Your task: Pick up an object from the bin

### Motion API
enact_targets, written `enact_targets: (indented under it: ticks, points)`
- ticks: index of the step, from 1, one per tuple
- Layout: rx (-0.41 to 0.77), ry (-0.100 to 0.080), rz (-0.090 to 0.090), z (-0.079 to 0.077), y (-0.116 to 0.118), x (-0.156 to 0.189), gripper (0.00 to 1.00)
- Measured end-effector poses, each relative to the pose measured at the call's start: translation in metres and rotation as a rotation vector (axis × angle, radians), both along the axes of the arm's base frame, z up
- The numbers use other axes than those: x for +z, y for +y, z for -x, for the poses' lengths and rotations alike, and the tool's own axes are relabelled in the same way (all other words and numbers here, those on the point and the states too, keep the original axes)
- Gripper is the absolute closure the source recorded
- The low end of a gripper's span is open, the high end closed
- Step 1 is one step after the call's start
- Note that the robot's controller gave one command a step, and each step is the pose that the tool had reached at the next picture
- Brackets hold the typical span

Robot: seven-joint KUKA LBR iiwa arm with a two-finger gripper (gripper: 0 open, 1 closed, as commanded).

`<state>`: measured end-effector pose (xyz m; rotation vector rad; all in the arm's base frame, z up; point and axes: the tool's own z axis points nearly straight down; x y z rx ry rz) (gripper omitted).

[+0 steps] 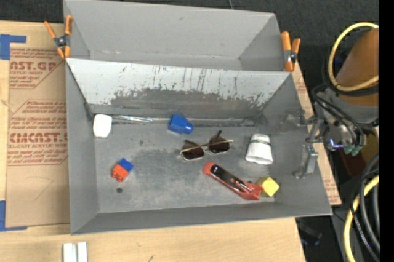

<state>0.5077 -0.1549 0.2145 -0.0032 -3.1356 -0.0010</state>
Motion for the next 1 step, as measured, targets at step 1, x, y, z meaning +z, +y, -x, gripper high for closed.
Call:
enact_targets:
  ticks: [1]
  points:
    - [0.002, -0.008, 0.002, -0.0019, 0.0008, 0.0044, 0.0]
